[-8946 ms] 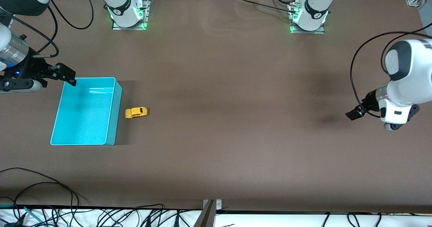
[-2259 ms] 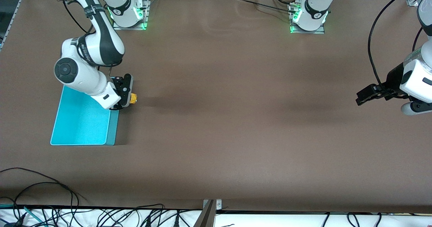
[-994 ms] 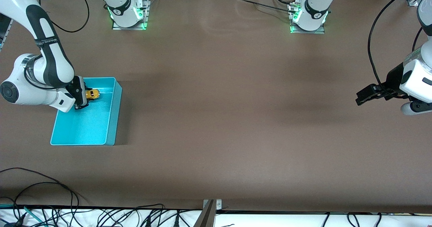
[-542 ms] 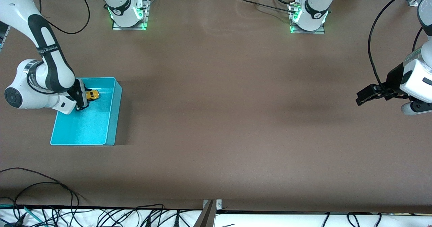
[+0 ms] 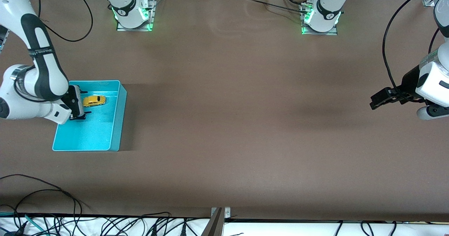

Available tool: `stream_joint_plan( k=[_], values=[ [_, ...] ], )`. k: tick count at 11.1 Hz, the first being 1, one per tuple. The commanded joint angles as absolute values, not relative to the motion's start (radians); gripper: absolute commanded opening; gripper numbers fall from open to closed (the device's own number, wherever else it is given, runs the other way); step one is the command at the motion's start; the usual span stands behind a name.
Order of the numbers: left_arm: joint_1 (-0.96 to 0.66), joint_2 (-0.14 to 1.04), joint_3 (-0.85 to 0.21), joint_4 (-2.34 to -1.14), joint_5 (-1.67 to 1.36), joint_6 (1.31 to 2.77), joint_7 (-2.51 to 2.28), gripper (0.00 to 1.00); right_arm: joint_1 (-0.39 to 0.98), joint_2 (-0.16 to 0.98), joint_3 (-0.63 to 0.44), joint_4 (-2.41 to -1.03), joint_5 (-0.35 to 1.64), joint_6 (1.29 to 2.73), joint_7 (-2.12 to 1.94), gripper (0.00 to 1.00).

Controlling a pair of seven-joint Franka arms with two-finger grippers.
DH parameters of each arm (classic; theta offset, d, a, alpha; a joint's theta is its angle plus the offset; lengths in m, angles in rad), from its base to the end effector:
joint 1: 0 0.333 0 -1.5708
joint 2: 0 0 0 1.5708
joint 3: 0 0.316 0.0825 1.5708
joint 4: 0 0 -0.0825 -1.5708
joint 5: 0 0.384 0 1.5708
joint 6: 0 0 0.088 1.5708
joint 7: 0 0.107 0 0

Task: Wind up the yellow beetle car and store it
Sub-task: 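Lower the car into the teal box and open the right gripper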

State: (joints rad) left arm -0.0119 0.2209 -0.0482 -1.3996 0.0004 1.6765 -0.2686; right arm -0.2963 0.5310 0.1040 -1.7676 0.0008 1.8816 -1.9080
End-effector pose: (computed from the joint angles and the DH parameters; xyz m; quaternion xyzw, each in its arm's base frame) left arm 0.6302 -0.0345 0.5848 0.9941 0.1047 0.0269 0.0096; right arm 0.5982 -0.1202 0.2380 -0.6412 -0.7388 0.0784 0.1920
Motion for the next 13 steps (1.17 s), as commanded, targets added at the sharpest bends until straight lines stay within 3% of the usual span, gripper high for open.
stream_joint_plan(
  k=[1,4,6,8,11,13],
  values=[
    [-0.015,0.216,-0.043,-1.390,0.003,1.660,-0.259,1.00,-0.275,0.505,0.126,-1.654,0.006,1.712,-1.791,1.00],
    [-0.015,0.216,-0.043,-1.390,0.005,1.660,-0.259,1.00,-0.189,0.436,0.120,-1.651,-0.002,1.700,-1.608,1.00],
    [-0.015,0.216,-0.043,-1.390,0.005,1.660,-0.261,1.00,-0.126,0.483,0.068,-1.491,0.030,1.569,-1.444,1.00],
    [-0.015,0.216,-0.043,-1.390,0.005,1.660,-0.261,1.00,-0.083,0.486,0.063,-1.427,0.052,1.549,-1.286,1.00],
    [-0.015,0.216,-0.043,-1.390,0.005,1.660,-0.261,1.00,-0.074,0.373,0.063,-1.462,0.074,1.568,-0.876,1.00],
    [-0.015,0.216,-0.043,-1.390,0.005,1.660,-0.261,1.00,-0.064,0.234,0.104,-1.593,0.075,1.607,-0.583,1.00]
  ],
)
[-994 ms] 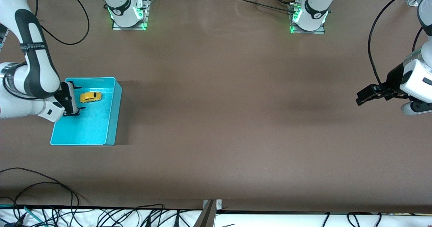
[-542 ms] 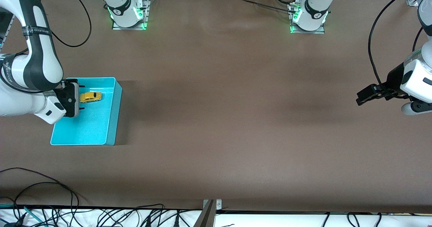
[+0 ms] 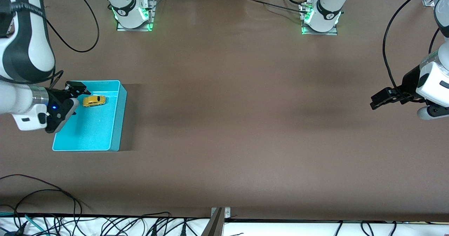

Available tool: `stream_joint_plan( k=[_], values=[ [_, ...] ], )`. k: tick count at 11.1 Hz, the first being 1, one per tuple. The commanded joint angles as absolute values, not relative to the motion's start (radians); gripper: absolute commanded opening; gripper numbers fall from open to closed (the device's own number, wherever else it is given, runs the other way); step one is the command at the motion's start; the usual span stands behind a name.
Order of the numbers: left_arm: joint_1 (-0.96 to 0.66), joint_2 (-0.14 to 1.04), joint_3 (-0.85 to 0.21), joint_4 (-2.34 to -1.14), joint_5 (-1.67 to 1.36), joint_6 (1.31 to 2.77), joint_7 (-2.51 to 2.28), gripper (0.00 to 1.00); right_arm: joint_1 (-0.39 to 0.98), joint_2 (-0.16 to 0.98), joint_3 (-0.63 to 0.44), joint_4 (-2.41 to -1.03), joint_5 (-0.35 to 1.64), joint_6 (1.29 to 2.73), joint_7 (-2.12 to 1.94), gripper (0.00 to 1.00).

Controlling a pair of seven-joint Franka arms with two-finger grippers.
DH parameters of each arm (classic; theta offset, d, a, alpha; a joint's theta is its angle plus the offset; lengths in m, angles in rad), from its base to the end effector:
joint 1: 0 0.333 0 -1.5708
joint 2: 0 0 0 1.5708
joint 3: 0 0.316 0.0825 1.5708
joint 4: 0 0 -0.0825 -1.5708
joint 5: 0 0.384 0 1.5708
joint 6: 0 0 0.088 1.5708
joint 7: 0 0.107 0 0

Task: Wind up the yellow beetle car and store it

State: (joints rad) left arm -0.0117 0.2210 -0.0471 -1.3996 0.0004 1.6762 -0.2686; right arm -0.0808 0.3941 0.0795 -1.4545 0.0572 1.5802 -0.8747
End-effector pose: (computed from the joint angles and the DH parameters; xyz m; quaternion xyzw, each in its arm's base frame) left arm 0.6302 -0.0337 0.5847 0.9940 0.1054 0.0267 0.0094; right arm 0.6458 -0.0020 0.4416 -0.8993 -0.4142 0.1020 0.0961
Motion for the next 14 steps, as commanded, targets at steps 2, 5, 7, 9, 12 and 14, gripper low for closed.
stream_joint_plan(
  k=[2,5,7,9,12,14],
  values=[
    [-0.015,0.216,-0.043,-1.390,0.005,1.660,-0.261,1.00,-0.063,0.129,0.135,-1.672,0.075,1.624,-0.403,1.00],
    [-0.015,0.216,-0.043,-1.390,0.005,1.660,-0.261,1.00,-0.035,0.026,0.147,-1.713,0.057,1.618,-0.206,1.00],
    [-0.017,0.216,-0.044,-1.390,0.005,1.660,-0.261,1.00,-0.034,-0.046,0.166,-1.698,-0.007,1.602,-0.181,1.00],
    [-0.015,0.216,-0.043,-1.388,0.005,1.660,-0.261,1.00,-0.034,-0.046,0.163,-1.664,-0.104,1.650,-0.189,1.00],
    [-0.015,0.216,-0.043,-1.390,0.005,1.660,-0.261,1.00,-0.038,-0.044,0.135,-1.661,-0.060,1.683,-0.181,1.00],
    [-0.017,0.216,-0.043,-1.388,0.005,1.660,-0.261,1.00,-0.038,-0.044,0.133,-1.661,-0.041,1.668,-0.073,1.00]
  ],
)
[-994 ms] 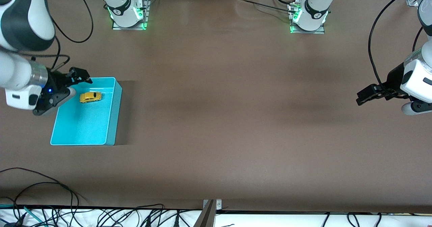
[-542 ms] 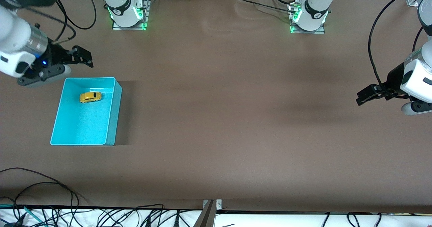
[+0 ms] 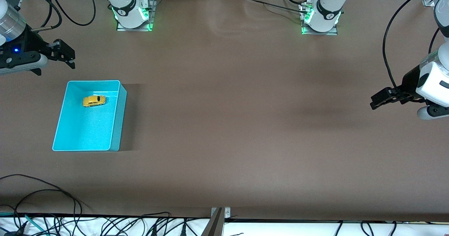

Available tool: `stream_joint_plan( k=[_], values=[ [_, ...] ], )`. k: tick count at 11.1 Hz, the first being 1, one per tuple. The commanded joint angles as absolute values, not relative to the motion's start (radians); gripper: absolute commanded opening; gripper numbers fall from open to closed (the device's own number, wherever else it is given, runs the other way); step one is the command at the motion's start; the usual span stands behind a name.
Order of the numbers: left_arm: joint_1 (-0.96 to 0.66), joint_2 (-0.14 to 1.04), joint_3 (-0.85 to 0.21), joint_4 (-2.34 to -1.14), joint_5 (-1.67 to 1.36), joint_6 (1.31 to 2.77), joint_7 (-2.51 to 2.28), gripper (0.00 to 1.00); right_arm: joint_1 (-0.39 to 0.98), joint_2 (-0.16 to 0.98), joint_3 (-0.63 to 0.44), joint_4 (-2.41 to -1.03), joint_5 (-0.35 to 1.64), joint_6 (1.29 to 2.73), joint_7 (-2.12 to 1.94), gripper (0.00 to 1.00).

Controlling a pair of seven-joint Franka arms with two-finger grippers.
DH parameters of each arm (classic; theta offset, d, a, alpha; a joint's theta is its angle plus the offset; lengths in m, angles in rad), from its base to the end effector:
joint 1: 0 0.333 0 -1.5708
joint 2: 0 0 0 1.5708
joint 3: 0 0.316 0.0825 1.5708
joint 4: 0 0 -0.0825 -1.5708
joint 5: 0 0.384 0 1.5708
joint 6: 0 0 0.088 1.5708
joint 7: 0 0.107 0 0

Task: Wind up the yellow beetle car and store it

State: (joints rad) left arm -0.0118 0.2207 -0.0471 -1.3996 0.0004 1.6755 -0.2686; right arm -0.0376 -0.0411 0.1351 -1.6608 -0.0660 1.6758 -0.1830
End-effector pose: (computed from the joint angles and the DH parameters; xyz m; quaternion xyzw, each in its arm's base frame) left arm 0.6301 -0.0338 0.5848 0.9940 0.1053 0.0265 0.0094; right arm 0.5489 0.0487 0.6139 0.9888 0.1422 0.0263 0.0368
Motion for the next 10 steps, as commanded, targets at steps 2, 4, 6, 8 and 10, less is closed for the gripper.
stream_joint_plan(
  k=[2,4,6,8,10],
  values=[
    [-0.015,0.216,-0.043,-1.388,0.003,1.660,-0.261,1.00,-0.041,-0.045,0.123,-1.658,-0.049,1.660,-0.040,1.00],
    [-0.015,0.216,-0.043,-1.388,0.003,1.660,-0.261,1.00,-0.043,-0.031,0.109,-1.658,-0.058,1.661,-0.051,1.00],
    [-0.015,0.216,-0.043,-1.390,0.003,1.660,-0.259,1.00,-0.043,-0.029,0.083,-1.652,-0.058,1.660,-0.069,1.00],
    [-0.015,0.216,-0.043,-1.388,0.003,1.660,-0.259,1.00,-0.041,-0.028,0.084,-1.649,-0.063,1.660,-0.064,1.00],
    [-0.015,0.216,-0.044,-1.390,0.003,1.660,-0.259,1.00,-0.040,-0.028,0.086,-1.620,-0.113,1.643,-0.067,1.00]
  ],
)
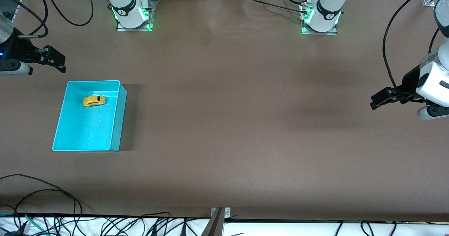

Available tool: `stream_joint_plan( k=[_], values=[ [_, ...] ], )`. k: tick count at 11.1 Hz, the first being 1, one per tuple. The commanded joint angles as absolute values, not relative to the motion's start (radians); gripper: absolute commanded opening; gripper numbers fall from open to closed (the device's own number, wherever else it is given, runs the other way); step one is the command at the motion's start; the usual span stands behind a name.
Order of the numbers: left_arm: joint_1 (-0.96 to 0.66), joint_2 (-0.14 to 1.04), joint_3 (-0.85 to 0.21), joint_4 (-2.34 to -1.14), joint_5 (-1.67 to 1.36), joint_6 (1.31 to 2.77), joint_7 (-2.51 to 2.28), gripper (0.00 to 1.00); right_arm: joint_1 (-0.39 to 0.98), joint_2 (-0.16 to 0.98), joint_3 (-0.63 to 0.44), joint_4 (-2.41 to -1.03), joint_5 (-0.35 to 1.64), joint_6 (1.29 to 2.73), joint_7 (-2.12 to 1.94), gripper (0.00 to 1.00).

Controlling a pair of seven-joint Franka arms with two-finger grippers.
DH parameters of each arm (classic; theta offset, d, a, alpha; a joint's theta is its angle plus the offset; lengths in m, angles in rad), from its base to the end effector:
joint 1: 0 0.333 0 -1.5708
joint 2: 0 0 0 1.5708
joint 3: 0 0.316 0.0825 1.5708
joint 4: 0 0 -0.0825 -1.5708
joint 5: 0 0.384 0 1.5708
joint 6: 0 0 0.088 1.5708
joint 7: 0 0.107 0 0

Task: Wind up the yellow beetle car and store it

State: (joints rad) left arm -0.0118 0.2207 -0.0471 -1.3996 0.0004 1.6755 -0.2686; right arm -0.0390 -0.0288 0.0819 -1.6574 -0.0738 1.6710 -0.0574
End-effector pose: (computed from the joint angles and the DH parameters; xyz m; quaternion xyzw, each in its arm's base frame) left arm 0.6301 -0.0338 0.5848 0.9940 0.1053 0.0265 0.0094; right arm 0.5538 0.0172 0.6085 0.9976 0.0530 0.0209 0.0381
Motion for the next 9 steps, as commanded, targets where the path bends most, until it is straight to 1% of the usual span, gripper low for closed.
stream_joint_plan(
  k=[1,5,9],
  values=[
    [-0.015,0.216,-0.043,-1.388,0.003,1.660,-0.259,1.00,-0.037,-0.028,0.089,-1.618,-0.132,1.641,-0.067,1.00],
    [-0.017,0.216,-0.043,-1.388,0.005,1.660,-0.261,1.00,-0.032,-0.028,0.115,-1.618,-0.137,1.634,-0.068,1.00],
    [-0.017,0.216,-0.044,-1.388,0.003,1.660,-0.261,1.00,-0.032,-0.015,0.117,-1.618,-0.120,1.640,-0.051,1.00]
  ],
)
